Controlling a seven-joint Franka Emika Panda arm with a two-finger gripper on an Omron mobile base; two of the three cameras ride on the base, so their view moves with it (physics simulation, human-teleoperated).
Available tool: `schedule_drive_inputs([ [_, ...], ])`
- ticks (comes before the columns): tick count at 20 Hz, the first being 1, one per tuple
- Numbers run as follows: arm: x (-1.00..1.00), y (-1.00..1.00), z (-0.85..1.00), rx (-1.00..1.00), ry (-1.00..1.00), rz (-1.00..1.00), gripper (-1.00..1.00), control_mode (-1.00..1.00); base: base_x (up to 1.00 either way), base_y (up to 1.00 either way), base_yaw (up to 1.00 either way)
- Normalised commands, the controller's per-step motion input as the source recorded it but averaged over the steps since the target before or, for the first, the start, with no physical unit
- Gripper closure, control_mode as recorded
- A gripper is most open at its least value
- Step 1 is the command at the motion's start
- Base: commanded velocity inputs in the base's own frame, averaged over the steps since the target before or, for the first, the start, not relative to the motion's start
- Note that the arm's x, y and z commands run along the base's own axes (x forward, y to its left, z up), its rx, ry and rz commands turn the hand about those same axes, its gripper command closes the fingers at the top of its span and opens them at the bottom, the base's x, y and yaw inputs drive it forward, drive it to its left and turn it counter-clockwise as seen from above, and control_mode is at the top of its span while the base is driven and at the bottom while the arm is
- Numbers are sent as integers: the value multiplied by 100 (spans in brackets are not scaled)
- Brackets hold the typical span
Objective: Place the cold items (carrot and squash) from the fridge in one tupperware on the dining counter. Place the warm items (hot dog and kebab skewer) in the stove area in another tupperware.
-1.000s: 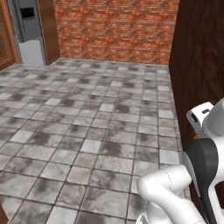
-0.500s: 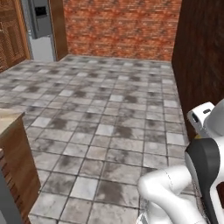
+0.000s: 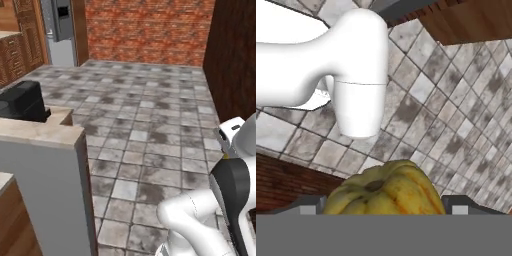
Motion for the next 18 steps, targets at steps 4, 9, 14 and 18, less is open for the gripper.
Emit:
schedule_drive_inputs([
  [4, 0, 0, 0, 0, 0, 0, 100, 100, -32, 82, 0],
  [9, 0, 0, 0, 0, 0, 0, 100, 100, -47, 76, 0],
  [14, 0, 0, 0, 0, 0, 0, 100, 100, -80, 52, 0],
  [18, 0, 0, 0, 0, 0, 0, 100, 100, -81, 54, 0],
])
